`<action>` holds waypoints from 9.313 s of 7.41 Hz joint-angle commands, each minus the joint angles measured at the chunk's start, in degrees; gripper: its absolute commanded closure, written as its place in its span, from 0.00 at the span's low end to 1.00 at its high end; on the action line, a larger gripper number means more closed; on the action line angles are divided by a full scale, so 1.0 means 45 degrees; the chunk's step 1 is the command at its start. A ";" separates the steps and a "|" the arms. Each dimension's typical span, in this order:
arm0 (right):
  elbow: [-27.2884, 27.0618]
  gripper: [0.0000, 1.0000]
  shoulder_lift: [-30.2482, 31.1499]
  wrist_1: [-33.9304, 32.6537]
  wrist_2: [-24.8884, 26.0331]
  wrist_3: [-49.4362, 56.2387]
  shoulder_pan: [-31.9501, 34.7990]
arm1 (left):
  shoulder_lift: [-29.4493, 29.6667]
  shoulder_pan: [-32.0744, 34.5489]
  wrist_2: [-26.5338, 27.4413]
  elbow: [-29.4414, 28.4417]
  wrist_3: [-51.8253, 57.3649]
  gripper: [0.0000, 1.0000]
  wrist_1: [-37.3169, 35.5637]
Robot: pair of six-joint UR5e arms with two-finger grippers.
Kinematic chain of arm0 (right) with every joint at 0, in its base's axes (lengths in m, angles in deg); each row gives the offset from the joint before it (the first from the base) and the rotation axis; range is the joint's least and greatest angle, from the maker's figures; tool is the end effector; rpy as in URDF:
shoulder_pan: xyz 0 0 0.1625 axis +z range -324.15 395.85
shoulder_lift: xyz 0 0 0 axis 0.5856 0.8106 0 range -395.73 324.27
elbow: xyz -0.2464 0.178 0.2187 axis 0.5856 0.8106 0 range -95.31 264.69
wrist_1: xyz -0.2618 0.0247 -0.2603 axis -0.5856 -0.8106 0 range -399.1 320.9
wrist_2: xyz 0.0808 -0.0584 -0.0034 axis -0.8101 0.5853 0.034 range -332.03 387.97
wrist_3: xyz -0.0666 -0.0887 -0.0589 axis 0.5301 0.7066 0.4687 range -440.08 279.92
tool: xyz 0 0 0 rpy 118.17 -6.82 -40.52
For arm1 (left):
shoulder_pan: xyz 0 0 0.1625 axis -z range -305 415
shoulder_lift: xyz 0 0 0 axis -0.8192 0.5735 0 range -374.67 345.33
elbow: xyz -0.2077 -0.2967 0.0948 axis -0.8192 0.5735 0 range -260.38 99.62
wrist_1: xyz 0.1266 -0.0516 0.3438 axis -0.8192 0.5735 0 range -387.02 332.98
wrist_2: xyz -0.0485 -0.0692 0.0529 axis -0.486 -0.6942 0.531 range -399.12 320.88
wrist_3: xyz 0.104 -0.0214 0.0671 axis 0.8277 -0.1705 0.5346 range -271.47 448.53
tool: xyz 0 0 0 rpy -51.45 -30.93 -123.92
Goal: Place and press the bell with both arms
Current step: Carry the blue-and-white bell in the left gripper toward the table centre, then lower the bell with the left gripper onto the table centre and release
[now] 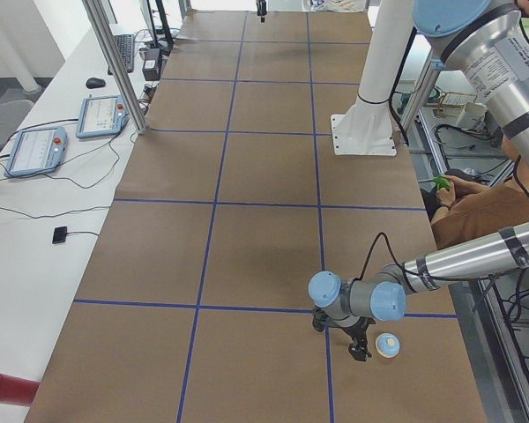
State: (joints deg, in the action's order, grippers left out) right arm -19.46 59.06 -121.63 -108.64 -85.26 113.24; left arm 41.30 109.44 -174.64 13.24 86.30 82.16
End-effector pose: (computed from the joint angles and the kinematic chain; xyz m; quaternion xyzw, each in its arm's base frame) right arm -0.0528 -0.4285 0.5333 0.0722 -0.4075 -0.1164 0.9029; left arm 0.0626 -0.1626 0.7532 -0.2101 0.3351 0.2269 0.8900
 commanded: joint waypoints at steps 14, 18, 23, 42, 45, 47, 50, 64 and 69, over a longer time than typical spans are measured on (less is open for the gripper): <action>-0.0097 0.00 -0.0030 0.0001 0.0103 0.0000 -0.0520 | 0.0706 -0.1686 -0.1482 -0.1760 -0.1143 0.00 -0.0043; -0.0098 0.00 -0.0010 0.0001 0.0103 0.0000 -0.0520 | 0.0725 -0.1881 -0.1797 -0.1780 -0.1222 0.00 -0.0043; -0.0273 0.00 -0.0030 0.0001 0.0122 0.0000 -0.0520 | 0.0725 -0.1959 -0.1798 -0.1975 -0.1494 0.13 -0.0043; -0.0586 0.00 -0.0030 -0.0019 0.0161 -0.0019 -0.0539 | 1.0271 -0.2018 -0.2855 0.4608 -0.6808 1.00 -1.0877; -0.0353 0.00 -0.0030 0.0000 0.0298 0.0000 -0.0539 | 1.6892 -0.3108 -0.1876 -0.0250 -0.7644 1.00 -1.2446; -0.0332 0.00 -0.0030 0.0001 0.0240 0.0000 -0.0539 | 2.0244 -0.3462 -0.1797 -0.4225 -0.7667 1.00 -1.1943; -0.0235 0.00 -0.0030 0.0001 0.0298 0.0000 -0.0539 | 2.1403 -0.4047 -0.1798 -0.7314 -1.0508 1.00 -0.7500; 0.0215 0.00 -0.0264 0.0001 0.0259 0.0000 -0.0559 | 2.1897 -0.4479 -0.1251 -0.8792 -1.0987 0.35 -0.6274; 0.0234 0.00 -0.0303 0.0020 0.0259 0.0000 -0.0559 | 2.1897 -0.4460 -0.1075 -0.8772 -1.1455 0.05 -0.6137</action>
State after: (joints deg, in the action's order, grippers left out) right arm -18.42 57.76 -121.61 -107.47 -85.26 110.73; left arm 139.84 89.29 -179.49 -26.31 35.20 54.44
